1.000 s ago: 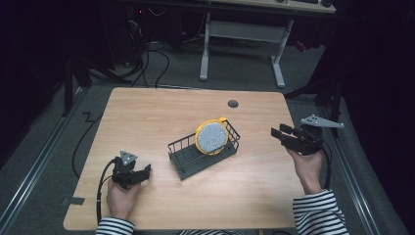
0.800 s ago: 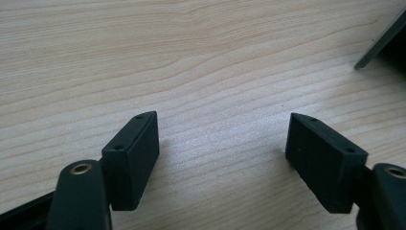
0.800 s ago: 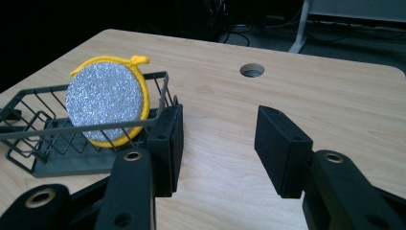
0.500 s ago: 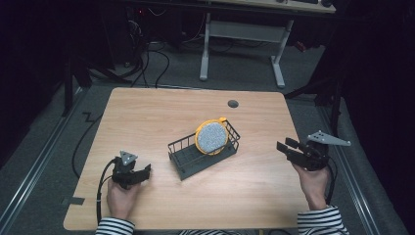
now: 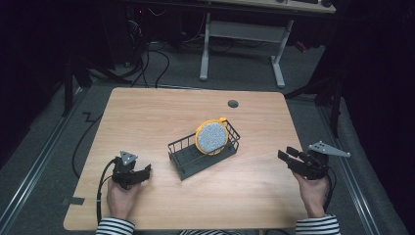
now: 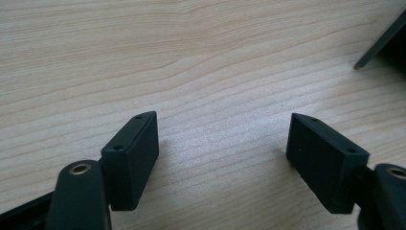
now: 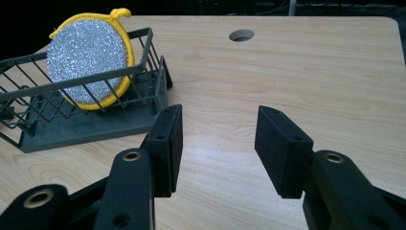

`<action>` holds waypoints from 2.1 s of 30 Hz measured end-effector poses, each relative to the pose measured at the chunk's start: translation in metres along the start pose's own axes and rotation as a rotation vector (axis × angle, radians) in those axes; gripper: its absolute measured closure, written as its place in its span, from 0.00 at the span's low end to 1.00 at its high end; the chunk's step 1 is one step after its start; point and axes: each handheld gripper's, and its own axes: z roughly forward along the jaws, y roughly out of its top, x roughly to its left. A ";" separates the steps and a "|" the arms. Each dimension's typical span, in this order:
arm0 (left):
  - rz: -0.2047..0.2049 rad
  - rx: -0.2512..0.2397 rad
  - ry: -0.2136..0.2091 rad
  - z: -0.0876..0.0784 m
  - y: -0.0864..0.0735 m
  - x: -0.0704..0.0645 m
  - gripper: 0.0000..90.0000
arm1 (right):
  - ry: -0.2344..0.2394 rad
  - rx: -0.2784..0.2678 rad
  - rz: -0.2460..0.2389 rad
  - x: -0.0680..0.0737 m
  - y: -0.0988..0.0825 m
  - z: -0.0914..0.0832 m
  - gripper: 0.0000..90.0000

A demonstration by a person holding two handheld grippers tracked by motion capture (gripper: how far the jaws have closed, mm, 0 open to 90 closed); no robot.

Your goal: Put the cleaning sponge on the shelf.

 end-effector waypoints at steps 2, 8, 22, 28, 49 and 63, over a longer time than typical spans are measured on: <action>-0.002 -0.002 0.000 0.000 0.000 0.000 0.30 | 0.001 0.001 0.005 0.000 -0.003 0.001 0.59; -0.001 -0.001 0.000 0.000 0.000 0.000 0.30 | -0.003 0.015 0.002 0.002 -0.011 0.009 0.59; -0.001 -0.001 -0.001 0.000 0.000 0.000 0.30 | -0.031 0.068 -0.012 0.007 -0.033 0.029 0.58; -0.001 -0.001 -0.001 0.000 0.000 0.000 0.30 | -0.042 0.087 -0.017 0.006 -0.041 0.035 0.58; -0.001 -0.002 0.003 0.000 0.000 0.000 0.30 | -0.089 0.152 -0.052 0.008 -0.063 0.062 0.53; 0.000 -0.002 0.002 0.000 0.000 -0.001 0.30 | -0.123 0.194 -0.091 0.015 -0.069 0.077 0.51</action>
